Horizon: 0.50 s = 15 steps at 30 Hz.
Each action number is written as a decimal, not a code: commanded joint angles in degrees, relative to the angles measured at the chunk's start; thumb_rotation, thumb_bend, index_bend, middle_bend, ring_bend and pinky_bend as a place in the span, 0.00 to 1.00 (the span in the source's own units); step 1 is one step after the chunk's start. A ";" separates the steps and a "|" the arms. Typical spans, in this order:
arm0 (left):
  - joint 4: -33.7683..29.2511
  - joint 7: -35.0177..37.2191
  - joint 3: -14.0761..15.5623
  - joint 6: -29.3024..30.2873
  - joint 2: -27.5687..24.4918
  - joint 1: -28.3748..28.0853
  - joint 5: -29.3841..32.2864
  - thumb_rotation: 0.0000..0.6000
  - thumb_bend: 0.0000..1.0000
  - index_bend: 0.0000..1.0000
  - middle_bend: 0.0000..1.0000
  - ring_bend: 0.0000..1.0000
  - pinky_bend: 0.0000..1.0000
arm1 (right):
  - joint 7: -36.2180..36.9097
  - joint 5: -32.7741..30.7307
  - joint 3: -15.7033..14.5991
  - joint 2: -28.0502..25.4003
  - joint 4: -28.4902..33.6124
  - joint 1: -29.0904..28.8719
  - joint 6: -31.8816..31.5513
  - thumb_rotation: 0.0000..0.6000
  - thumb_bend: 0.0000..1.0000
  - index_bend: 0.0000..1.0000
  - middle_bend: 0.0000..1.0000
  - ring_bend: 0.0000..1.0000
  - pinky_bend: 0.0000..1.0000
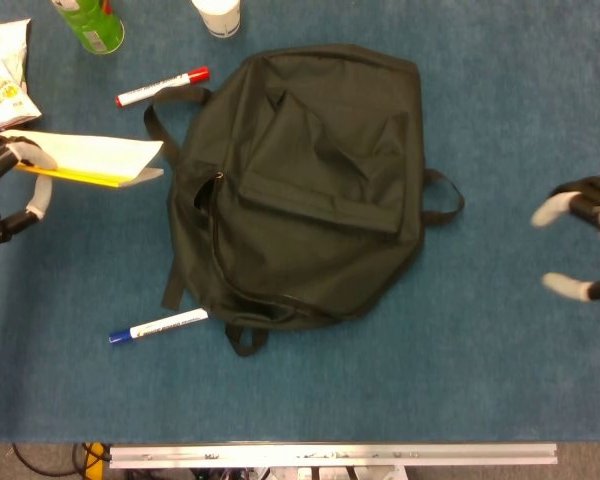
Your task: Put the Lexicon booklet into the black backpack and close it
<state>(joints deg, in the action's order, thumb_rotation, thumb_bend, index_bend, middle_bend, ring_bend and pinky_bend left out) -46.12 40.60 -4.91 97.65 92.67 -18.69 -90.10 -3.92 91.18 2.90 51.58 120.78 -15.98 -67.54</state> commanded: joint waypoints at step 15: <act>-6.56 -4.89 1.23 3.51 -5.35 3.34 -2.04 1.00 0.41 0.71 0.58 0.52 0.45 | -19.64 -19.40 1.79 22.54 0.67 -14.37 15.94 1.00 0.00 0.36 0.39 0.27 0.45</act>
<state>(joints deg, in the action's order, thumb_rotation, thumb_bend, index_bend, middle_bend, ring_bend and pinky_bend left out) -52.66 35.80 -4.01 100.71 87.57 -16.11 -92.05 -19.76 75.86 4.28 69.71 122.51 -27.98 -52.77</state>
